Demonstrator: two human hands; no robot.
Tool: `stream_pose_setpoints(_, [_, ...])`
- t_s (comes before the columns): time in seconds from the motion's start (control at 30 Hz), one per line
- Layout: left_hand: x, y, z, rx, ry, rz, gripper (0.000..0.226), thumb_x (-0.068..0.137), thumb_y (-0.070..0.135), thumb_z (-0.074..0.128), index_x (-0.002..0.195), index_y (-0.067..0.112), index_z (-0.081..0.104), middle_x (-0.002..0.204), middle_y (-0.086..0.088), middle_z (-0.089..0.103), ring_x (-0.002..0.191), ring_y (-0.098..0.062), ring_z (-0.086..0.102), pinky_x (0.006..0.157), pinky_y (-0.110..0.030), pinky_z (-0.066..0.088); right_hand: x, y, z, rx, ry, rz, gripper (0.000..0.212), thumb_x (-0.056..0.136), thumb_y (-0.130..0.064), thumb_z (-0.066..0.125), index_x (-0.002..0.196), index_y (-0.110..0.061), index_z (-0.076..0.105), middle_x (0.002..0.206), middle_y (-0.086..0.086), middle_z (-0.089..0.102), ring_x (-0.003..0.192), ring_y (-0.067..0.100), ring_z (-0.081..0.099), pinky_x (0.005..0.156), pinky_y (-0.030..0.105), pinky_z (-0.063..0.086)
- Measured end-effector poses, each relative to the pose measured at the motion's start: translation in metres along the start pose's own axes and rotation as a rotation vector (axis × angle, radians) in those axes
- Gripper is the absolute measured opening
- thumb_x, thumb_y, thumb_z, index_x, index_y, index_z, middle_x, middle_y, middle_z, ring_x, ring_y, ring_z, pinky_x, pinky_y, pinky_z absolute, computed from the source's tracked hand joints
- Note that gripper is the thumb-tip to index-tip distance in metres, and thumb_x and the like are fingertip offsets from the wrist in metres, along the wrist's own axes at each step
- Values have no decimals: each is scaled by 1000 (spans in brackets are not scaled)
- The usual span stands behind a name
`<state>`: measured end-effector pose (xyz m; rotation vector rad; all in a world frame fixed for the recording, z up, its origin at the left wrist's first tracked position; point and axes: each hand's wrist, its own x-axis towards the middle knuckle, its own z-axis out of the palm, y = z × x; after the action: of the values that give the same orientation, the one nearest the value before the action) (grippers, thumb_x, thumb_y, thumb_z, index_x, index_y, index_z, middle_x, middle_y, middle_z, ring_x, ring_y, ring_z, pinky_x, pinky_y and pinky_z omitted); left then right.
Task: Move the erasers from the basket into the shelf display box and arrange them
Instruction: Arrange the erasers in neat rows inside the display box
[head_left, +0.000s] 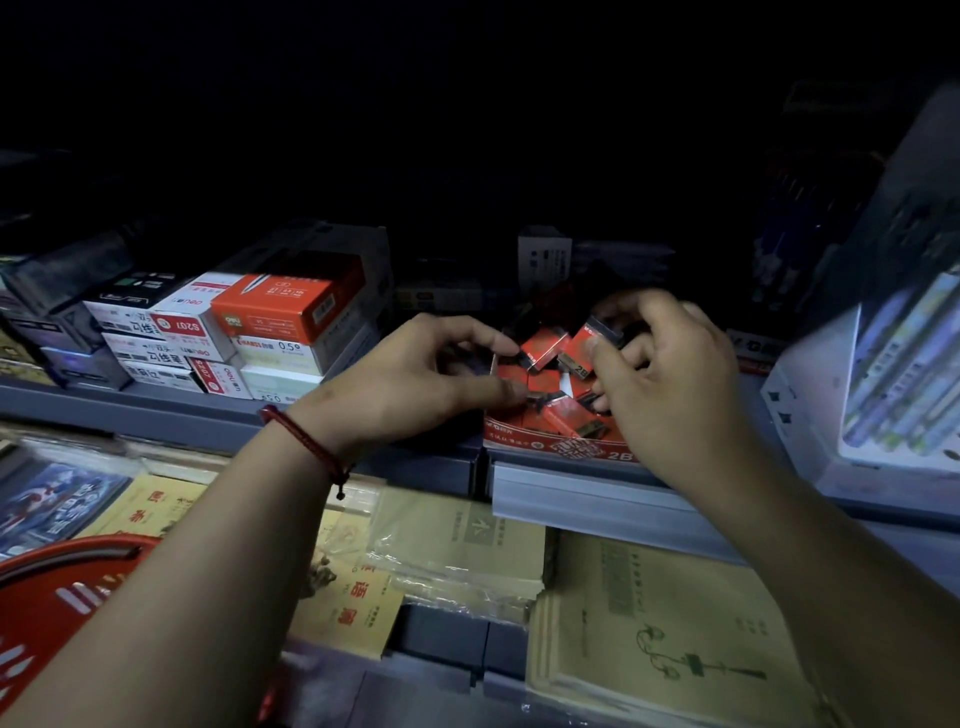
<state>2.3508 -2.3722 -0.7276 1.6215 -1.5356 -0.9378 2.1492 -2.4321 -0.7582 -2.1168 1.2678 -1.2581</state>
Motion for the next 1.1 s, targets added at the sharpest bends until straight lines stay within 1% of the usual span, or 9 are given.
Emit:
stream_pose_setpoints(0.17, [2,1,14,80,72,-54,48,68,32,90,109,33,64,96,2,59,77,-11,62,72,-27,56,-2,-4,-1,11,2,-27,19,93,-21,61,112,-25,60,77,2,59,63,12,65,72,37,56])
stream_pose_setpoints(0.4, [9,8,18,45,76,-142,53,64,15,93,106,23,62,86,1,64,70,-10,63,71,-31,61,-2,-3,-1,-10,5,-27,20,93,-20,61,113,-23,60,83,3,58,59,9,64,68,33,56])
stream_pose_setpoints(0.53, [5,11,18,70,51,-129,60,61,22,94,110,26,60,90,6,62,64,1,61,57,-13,51,-3,-4,-2,-7,-3,-26,20,93,-20,61,113,-23,60,84,5,59,61,12,64,67,35,55])
stream_pose_setpoints(0.63, [5,13,20,89,70,-134,63,60,23,95,110,25,58,90,7,61,66,-1,61,52,-11,49,-2,-4,-2,-17,-5,-25,21,94,-21,61,114,-23,60,85,4,58,62,11,64,67,34,55])
stream_pose_setpoints(0.77, [-1,12,15,65,40,-124,53,70,20,90,114,26,61,90,5,66,72,-4,66,64,-20,55,-2,-4,-2,-32,-14,-16,22,94,-24,61,116,-23,61,82,3,58,64,11,64,67,31,53])
stream_pose_setpoints(0.87, [-6,9,-3,-100,204,-89,30,89,4,70,116,16,64,85,-1,70,76,-8,69,67,-18,55,-2,-4,-3,-21,-30,-3,22,95,-25,60,117,-24,61,83,3,59,65,12,64,66,30,53])
stream_pose_setpoints(0.93, [-4,-2,-10,86,347,-28,28,88,8,71,112,21,64,96,-4,65,84,-12,67,73,-18,51,-2,-4,-3,-27,-32,0,23,95,-26,61,117,-24,61,81,2,59,64,11,64,65,28,52])
stream_pose_setpoints(1.0, [-2,-12,-8,390,316,-13,45,82,22,79,123,28,62,112,1,53,100,-13,60,84,-14,41,-2,-4,-2,-37,-32,-4,23,94,-26,62,117,-24,62,76,0,60,62,9,63,63,25,50])
stream_pose_setpoints(1.1, [0,-21,-1,543,264,-13,61,82,42,78,137,24,58,122,3,46,115,-15,55,91,-11,32,-2,-4,-3,-32,-33,-8,20,92,-26,66,112,-25,64,68,-2,61,60,6,62,62,24,49])
